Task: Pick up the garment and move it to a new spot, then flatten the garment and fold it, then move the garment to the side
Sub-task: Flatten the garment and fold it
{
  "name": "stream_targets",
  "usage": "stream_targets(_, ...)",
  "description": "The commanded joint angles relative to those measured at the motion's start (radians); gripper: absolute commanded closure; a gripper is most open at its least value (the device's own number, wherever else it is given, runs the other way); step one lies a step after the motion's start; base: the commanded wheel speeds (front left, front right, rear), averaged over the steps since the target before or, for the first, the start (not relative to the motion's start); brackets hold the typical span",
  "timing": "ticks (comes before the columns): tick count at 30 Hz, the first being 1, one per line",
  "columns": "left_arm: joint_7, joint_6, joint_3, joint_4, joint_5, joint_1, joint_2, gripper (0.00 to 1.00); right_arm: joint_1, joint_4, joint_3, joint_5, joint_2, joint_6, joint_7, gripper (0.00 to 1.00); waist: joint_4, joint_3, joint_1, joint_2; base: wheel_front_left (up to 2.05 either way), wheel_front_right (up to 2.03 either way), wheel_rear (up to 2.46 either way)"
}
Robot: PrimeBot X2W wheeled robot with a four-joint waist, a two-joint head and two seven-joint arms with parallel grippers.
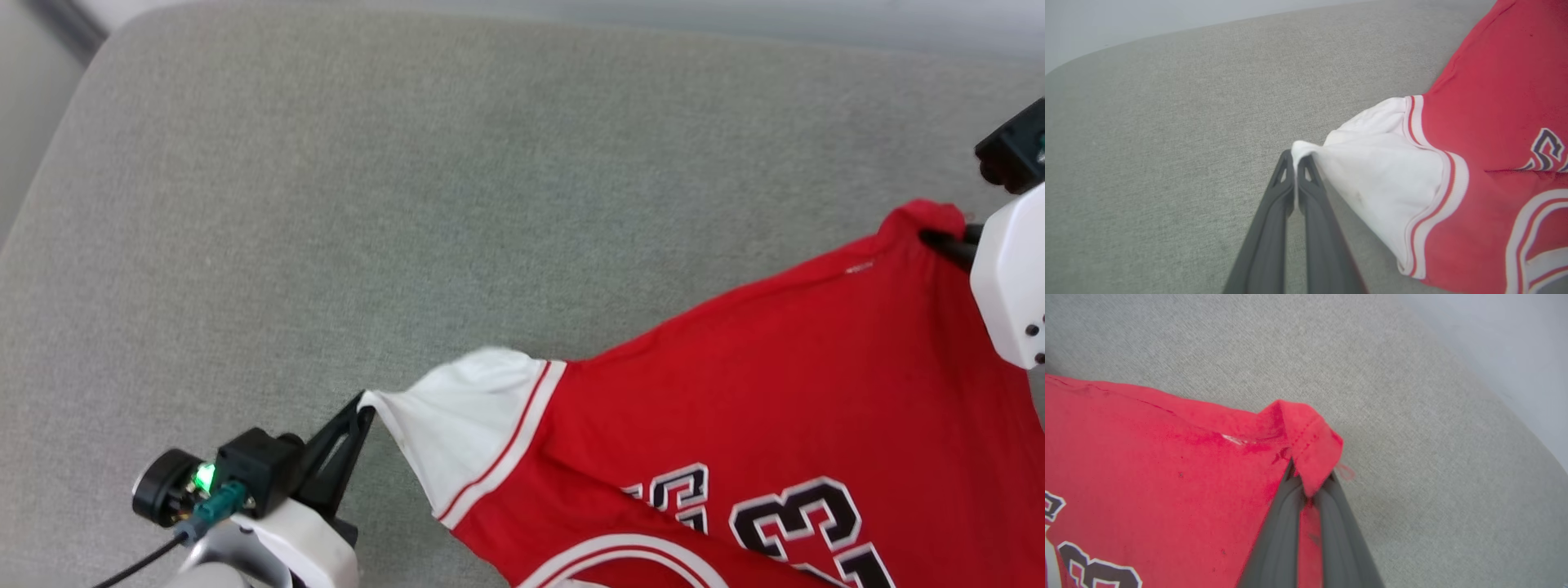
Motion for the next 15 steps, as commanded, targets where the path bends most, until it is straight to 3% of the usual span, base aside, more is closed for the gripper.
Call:
stream_targets(1, -0.005, -0.001, 0.007, -0.001, 0.004, -0.014, 0.006, 1.0, -0.011, -0.003, -0.004, 0.005, 0.0, -0.001, -0.014, 1.0, -0.026, -0.038, 0.0, 0.0, 0.0, 0.0, 0.0)
stream_targets(8, -0.009, -0.014, 0.065, -0.016, 0.025, -0.126, 0.021, 1.0, -0.028, -0.032, -0.071, -0.012, 0.013, -0.001, -0.16, 1.0, -0.07, -0.085, 0.0, 0.0, 0.0, 0.0, 0.0)
stream_targets(15, 0.05, -0.064, 0.111, 0.007, 0.105, -0.371, 0.037, 1.0, -0.103, -0.032, -0.156, -0.088, 0.076, -0.001, -0.241, 1.0, -0.111, -0.053, 0.0, 0.0, 0.0, 0.0, 0.0)
